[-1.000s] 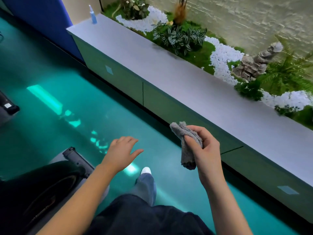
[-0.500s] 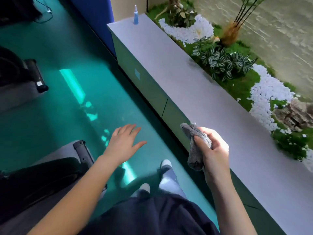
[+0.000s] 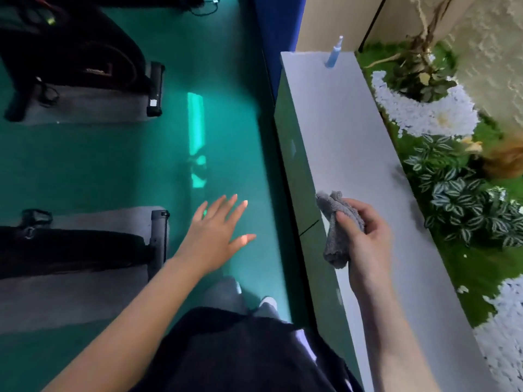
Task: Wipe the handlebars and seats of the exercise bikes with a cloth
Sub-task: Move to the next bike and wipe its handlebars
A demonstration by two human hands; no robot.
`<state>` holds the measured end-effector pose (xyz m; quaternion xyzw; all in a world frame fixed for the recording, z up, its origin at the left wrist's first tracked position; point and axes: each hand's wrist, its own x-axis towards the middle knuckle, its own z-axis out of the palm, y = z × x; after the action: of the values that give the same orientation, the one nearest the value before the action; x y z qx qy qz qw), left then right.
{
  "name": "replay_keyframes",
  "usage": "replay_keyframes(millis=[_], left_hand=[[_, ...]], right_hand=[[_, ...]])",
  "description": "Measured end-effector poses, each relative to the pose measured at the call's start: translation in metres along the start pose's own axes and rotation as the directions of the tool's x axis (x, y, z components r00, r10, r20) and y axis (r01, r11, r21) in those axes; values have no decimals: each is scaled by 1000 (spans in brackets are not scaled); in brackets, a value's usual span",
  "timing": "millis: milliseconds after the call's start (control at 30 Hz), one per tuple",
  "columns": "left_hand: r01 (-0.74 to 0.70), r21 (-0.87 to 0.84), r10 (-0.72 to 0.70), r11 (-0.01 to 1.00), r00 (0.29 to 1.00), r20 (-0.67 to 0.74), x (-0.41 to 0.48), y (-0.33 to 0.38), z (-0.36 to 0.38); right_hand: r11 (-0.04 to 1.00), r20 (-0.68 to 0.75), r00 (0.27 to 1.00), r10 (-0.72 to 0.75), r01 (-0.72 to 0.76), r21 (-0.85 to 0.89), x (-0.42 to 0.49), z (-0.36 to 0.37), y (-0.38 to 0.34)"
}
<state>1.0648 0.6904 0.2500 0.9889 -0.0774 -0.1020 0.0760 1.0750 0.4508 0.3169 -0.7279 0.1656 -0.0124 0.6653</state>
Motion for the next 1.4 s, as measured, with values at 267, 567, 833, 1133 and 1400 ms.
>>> replay_keyframes(millis=[267,567,833,1133,1400], left_hand=[[214,-75,-213,974,977,30,83,-66,-14],[295,-90,-295,951,955,3,191,-162,-57],[472,-191,-474,861,880,35,263,-223,-78],[631,-222,-644,743,765,22,376,-244,-98],[751,-278,-781,600,624,0,412,-276,-117]], right_hand=[[999,300,953,-34,34,6,95,105,-23],[996,335,939,-73,84,-17,202,197,-61],[1000,334,943,-2,0,7,322,255,-92],[988,584,812,9,83,-131,472,346,-119],[979,741,671,36,125,-160,538,436,-135]])
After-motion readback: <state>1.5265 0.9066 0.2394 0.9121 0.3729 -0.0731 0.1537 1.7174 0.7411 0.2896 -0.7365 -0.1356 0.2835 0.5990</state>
